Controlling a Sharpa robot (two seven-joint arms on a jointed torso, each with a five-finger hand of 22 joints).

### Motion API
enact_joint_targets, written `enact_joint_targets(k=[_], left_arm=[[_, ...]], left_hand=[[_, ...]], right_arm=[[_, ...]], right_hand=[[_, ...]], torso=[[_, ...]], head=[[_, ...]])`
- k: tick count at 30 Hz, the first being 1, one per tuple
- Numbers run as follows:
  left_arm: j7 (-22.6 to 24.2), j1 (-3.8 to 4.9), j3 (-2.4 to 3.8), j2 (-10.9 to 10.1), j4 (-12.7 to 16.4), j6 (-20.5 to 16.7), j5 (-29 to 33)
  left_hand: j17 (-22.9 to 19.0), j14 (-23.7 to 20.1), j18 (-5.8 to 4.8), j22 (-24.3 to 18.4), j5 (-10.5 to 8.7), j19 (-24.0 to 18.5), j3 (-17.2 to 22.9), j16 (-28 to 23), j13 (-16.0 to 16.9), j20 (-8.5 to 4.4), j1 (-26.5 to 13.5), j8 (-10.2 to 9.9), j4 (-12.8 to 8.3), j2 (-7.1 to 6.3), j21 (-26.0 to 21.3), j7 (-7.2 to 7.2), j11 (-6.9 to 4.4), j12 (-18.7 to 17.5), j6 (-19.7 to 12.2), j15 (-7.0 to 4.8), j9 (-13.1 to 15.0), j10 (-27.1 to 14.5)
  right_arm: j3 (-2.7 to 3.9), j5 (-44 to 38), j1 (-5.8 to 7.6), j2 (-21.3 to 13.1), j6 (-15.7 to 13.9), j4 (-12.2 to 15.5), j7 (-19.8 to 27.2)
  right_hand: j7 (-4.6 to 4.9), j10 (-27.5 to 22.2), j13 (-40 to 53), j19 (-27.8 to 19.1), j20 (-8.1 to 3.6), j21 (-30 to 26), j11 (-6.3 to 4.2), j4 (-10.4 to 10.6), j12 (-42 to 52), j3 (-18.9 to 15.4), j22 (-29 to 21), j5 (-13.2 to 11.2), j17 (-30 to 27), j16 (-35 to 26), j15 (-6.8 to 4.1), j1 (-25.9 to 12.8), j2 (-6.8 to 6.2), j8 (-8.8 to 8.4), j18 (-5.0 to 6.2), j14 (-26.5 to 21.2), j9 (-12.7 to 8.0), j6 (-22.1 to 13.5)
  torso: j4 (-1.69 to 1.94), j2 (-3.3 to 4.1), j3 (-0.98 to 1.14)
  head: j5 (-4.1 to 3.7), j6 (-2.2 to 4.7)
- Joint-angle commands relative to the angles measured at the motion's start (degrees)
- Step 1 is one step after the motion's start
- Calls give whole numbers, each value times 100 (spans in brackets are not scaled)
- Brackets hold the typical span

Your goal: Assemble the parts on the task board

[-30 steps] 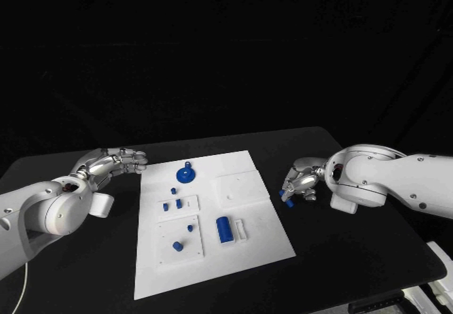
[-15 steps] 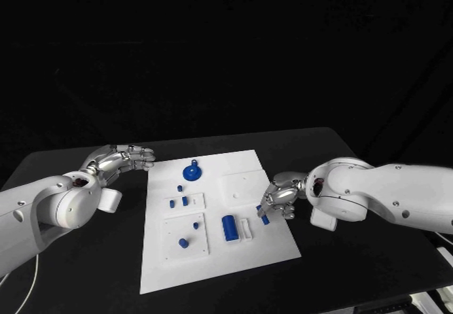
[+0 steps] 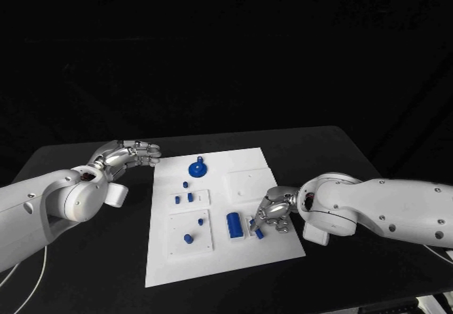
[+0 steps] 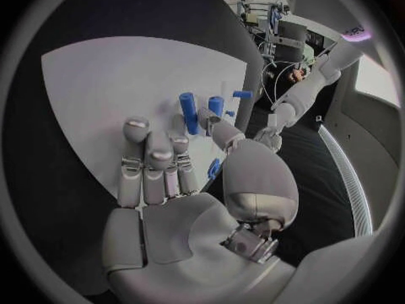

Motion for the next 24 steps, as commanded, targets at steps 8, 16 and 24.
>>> enact_joint_targets(k=[8,16,24], left_arm=[[23,3,3,-3,17,85,12],[19,3,3,-11,14,90,12],[-2,3,3,-25,19,100,12]], left_hand=[[12,27,39,9,-9,5,-12,-30,-5,32,-32,37,16,8,-22,4,-14,-2,-36,2,-7,-30],[15,28,39,11,-10,6,-13,-32,-6,33,-35,37,18,9,-23,5,-14,-2,-36,2,-7,-30],[20,29,38,14,-11,8,-16,-35,-6,34,-46,38,26,14,-26,5,-13,-1,-36,2,-8,-29]], right_arm=[[-9,-212,-27,105,-107,-17,-46],[-9,-225,-27,154,-141,-34,-50],[-8,-277,-27,173,-153,-35,-59]], right_hand=[[15,-10,-4,-19,-45,-8,-6,42,5,-150,57,-97,5,14,-55,-128,5,-43,162,-10,-43,18],[11,-11,-1,-18,-52,-13,-10,93,7,-232,54,-118,8,16,-59,-202,21,-43,162,-12,-50,24],[6,-12,4,-19,-61,-21,-14,170,10,-317,51,-137,14,21,-64,-300,65,-42,162,-15,-58,33]], torso=[[2,-1,0],[6,-2,-3],[6,-1,-4]], head=[[53,-7],[69,-4],[112,-6]])
